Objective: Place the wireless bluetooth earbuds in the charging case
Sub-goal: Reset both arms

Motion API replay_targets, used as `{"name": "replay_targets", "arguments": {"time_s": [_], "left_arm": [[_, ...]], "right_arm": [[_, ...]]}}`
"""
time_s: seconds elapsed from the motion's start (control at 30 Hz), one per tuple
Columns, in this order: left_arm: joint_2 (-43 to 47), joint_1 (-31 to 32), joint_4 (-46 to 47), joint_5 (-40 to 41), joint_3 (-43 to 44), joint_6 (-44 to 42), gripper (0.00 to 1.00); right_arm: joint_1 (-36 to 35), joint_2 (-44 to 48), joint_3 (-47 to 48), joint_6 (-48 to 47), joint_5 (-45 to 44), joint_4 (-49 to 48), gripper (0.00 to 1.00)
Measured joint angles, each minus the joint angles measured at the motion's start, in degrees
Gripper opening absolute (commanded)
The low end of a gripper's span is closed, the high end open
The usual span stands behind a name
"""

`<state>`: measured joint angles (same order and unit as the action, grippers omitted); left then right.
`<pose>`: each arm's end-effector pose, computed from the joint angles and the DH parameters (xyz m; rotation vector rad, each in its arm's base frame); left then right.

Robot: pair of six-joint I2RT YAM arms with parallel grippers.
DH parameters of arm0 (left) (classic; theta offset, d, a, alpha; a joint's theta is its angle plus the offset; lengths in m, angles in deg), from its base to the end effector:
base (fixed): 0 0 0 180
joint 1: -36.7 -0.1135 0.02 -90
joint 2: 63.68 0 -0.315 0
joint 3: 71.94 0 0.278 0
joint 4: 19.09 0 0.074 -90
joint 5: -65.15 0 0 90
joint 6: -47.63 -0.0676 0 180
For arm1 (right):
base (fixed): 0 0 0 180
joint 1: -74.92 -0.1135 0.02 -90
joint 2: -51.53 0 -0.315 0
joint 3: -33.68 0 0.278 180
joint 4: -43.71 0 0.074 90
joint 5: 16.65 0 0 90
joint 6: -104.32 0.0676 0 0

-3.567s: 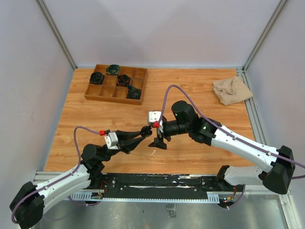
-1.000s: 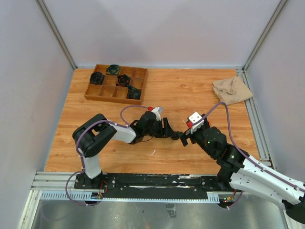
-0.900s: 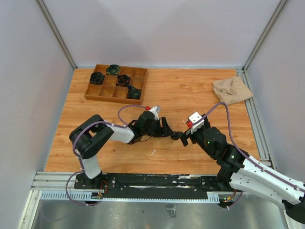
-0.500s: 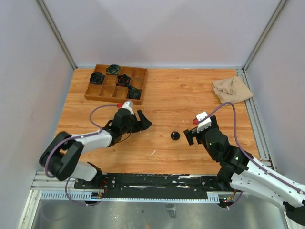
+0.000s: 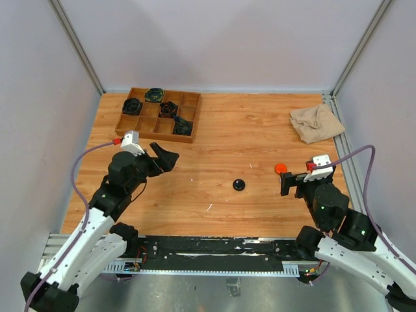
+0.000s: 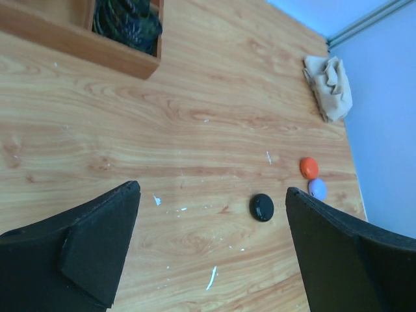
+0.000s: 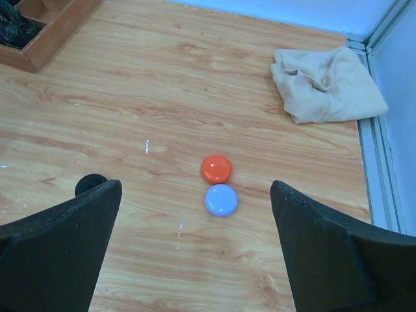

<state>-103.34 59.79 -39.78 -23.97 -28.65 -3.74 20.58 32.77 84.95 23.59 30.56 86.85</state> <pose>0.1755 -0.0737 0.2906 -0.2723 1.9142 -0.7203 0.0826 0.0363 0.3414 -0.1349 1.7042 0.1696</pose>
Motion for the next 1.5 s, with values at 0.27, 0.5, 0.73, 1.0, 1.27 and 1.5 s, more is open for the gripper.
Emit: {"name": "replay_targets", "arguments": {"time_s": [0.27,0.5,0.73,1.0,1.27,1.5], "left_arm": [[9.7,0.0,-15.1,4.8,11.8,-7.3,0.99],[15.6,0.0,-20.4,8.4,12.8,-11.9,0.99],[22.8,0.0,-20.1,9.8,6.8,-13.8,0.99],[23.7,0.0,-19.8,10.3,5.8,-14.8,0.99],[23.7,0.0,-18.8,9.5,5.6,-15.5,0.99],[23.8,0.0,-18.4,8.8,5.2,-15.7,0.99]], "right_arm": [[0.0,4.6,3.9,2.3,-1.3,7.1,0.99],[0.0,8.9,3.9,2.8,-1.3,9.9,0.99],[0.0,10.1,3.9,3.1,-1.4,10.8,0.98],[0.0,10.1,3.7,4.5,-1.3,12.0,0.99],[0.0,11.1,3.3,5.4,-1.3,12.8,0.99],[0.0,10.9,3.3,5.5,-1.2,12.9,0.98]]}}
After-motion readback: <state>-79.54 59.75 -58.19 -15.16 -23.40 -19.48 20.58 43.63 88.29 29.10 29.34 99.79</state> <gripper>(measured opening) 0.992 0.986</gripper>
